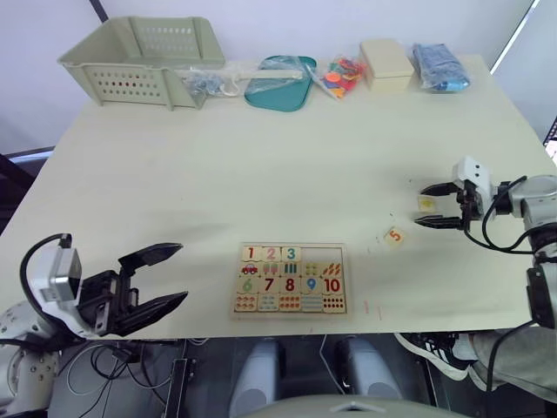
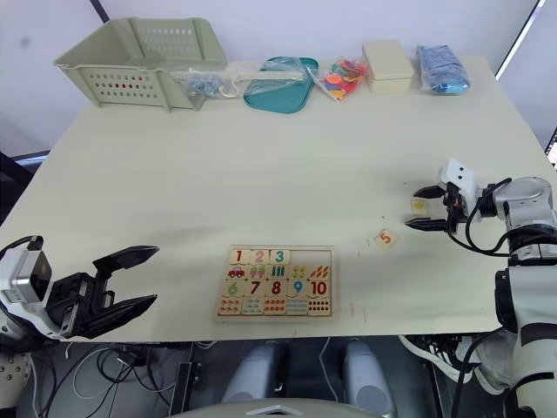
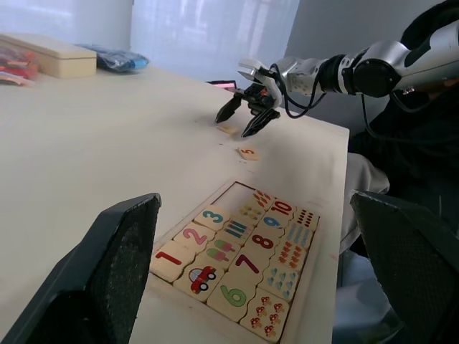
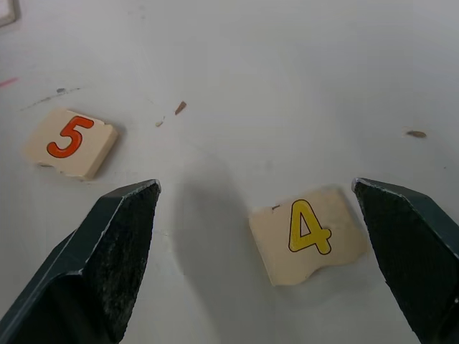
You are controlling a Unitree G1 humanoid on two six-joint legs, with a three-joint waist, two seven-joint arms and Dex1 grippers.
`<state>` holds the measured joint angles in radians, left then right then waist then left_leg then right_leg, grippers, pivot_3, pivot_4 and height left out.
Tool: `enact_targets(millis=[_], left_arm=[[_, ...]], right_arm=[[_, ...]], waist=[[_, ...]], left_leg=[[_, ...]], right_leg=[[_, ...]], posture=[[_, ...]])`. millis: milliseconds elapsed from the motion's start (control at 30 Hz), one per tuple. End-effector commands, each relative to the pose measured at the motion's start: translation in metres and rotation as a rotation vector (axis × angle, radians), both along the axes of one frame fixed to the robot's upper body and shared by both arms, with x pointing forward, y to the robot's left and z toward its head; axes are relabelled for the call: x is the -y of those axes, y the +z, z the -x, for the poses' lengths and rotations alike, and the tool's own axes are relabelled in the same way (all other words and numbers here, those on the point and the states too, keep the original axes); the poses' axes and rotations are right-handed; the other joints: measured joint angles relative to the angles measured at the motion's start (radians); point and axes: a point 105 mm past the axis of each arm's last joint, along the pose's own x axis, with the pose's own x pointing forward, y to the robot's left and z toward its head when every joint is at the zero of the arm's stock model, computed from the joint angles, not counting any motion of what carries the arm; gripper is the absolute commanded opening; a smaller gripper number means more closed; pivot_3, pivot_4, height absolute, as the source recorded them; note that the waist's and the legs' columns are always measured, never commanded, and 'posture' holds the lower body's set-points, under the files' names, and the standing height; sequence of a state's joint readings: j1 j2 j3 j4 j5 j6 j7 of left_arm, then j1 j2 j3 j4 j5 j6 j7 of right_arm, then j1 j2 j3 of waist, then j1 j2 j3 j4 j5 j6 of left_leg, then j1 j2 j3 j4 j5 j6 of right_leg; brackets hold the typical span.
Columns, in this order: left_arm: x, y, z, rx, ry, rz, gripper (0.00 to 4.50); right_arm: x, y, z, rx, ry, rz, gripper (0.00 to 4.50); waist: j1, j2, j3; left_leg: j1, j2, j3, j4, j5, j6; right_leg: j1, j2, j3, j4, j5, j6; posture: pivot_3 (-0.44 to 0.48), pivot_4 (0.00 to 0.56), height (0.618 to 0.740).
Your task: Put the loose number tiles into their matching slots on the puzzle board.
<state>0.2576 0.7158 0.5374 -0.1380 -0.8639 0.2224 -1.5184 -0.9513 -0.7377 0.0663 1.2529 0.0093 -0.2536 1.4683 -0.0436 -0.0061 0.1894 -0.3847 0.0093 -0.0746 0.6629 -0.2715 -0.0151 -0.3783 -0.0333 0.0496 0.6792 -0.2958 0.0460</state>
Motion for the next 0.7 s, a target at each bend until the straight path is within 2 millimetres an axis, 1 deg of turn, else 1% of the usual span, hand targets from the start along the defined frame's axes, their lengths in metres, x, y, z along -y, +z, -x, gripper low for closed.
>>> enact_targets(millis=[33,200,400,600,700], left_arm=[[-0.007,0.005,0.004,0.051,0.001,-0.032,4.48],[-0.016,-0.002,0.010,0.043,0.000,-0.029,4.48],[-0.020,-0.009,0.008,0.013,-0.006,-0.045,4.48],[-0.020,-0.010,0.006,0.016,-0.011,-0.040,4.48],[-0.020,-0.011,0.006,0.014,-0.009,-0.040,4.50]], right_arm=[[0.003,0.013,-0.006,0.063,-0.027,-0.009,4.50],[0.007,0.010,-0.007,0.063,-0.060,0.003,4.50],[0.008,0.007,-0.005,0.053,-0.052,0.018,4.50],[0.010,0.003,-0.001,0.044,-0.033,0.033,4.50],[0.014,0.000,0.001,0.045,-0.027,0.070,3.74]], waist=[[0.000,0.000,0.000],[0.000,0.000,0.000],[-0.001,0.000,0.000],[-0.001,0.000,0.000],[-0.001,0.000,0.000]], left_leg=[[0.000,0.000,0.000,0.000,0.000,0.000],[0.000,0.000,0.000,0.000,0.000,0.000],[0.000,0.000,0.000,0.000,0.000,0.000],[0.000,0.000,0.000,0.000,0.000,0.000],[0.000,0.000,0.000,0.000,0.000,0.000]], right_leg=[[0.000,0.000,0.000,0.000,0.000,0.000],[0.000,0.000,0.000,0.000,0.000,0.000],[0.000,0.000,0.000,0.000,0.000,0.000],[0.000,0.000,0.000,0.000,0.000,0.000],[0.000,0.000,0.000,0.000,0.000,0.000]], posture=[[0.000,0.150,0.740],[0.000,0.150,0.740],[0.000,0.150,0.740],[0.000,0.150,0.740],[0.000,0.150,0.740]])
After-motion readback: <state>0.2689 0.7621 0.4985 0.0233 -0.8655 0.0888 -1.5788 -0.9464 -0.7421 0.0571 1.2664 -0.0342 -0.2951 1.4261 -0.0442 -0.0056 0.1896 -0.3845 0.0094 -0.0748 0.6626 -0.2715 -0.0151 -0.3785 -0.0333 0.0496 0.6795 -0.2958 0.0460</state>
